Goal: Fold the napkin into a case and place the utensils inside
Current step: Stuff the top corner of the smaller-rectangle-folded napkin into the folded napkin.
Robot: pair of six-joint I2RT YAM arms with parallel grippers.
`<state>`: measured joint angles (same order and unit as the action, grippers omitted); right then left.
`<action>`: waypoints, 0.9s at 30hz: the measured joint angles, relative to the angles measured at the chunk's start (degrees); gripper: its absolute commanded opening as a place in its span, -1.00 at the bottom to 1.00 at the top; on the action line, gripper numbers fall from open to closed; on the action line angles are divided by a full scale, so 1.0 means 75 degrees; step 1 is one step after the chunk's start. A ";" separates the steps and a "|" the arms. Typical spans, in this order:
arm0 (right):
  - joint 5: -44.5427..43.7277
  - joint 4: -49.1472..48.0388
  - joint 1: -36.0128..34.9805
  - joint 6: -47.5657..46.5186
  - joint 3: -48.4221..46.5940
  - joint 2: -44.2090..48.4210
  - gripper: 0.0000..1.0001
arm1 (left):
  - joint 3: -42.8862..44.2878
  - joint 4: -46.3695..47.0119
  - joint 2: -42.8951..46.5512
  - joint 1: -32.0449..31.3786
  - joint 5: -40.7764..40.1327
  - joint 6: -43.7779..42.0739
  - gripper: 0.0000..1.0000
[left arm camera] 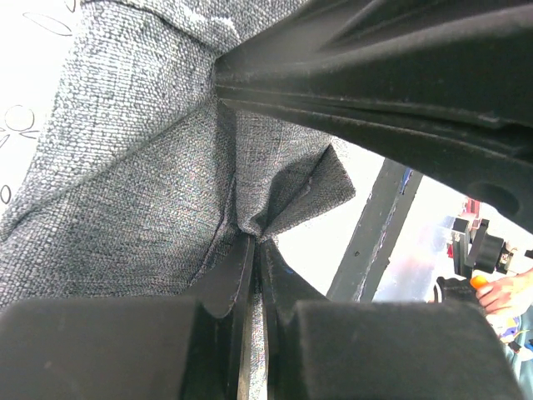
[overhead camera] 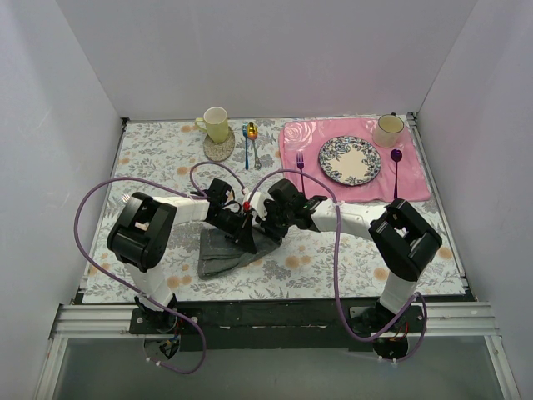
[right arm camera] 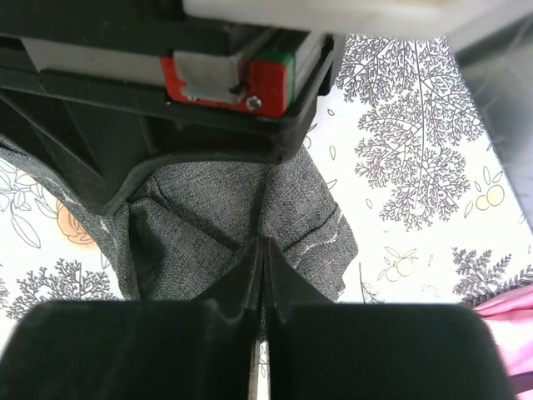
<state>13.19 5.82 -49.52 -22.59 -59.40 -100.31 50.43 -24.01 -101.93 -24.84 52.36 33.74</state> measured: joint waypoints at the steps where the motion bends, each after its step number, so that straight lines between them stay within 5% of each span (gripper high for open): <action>1: 0.0000 0.0003 0.0000 0.0006 0.0000 0.0000 -0.97 | 0.0000 0.0000 0.0000 0.0000 0.0000 0.0003 -1.00; 8: -0.0058 0.0029 0.0000 0.0026 -0.0035 0.0079 -0.96 | 0.0000 0.0000 -0.0003 0.0000 0.0000 0.0006 -1.00; 11: -0.0064 0.0038 0.0000 0.0035 -0.0035 0.0137 -0.45 | 0.0000 0.0000 -0.0003 0.0000 0.0000 0.0017 -1.00; 15: -0.0093 0.0055 0.0000 0.0032 -0.0052 0.0184 -0.21 | 0.0000 0.0000 -0.0003 0.0000 0.0000 0.0023 -1.00; 19: -0.0131 0.0061 -0.0003 -0.0012 -0.0052 0.0184 -0.20 | 0.0000 0.0000 -0.0003 0.0000 0.0000 0.0023 -1.00; 27: -0.0449 0.0020 -0.0157 -0.0178 0.0012 0.0178 -0.51 | 0.0000 0.0000 -0.0003 0.0000 0.0000 0.0023 -1.00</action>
<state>9.82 5.98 -50.70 -23.92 -59.31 -98.98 50.43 -24.01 -101.95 -24.84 52.36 33.91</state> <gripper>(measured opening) 0.312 0.023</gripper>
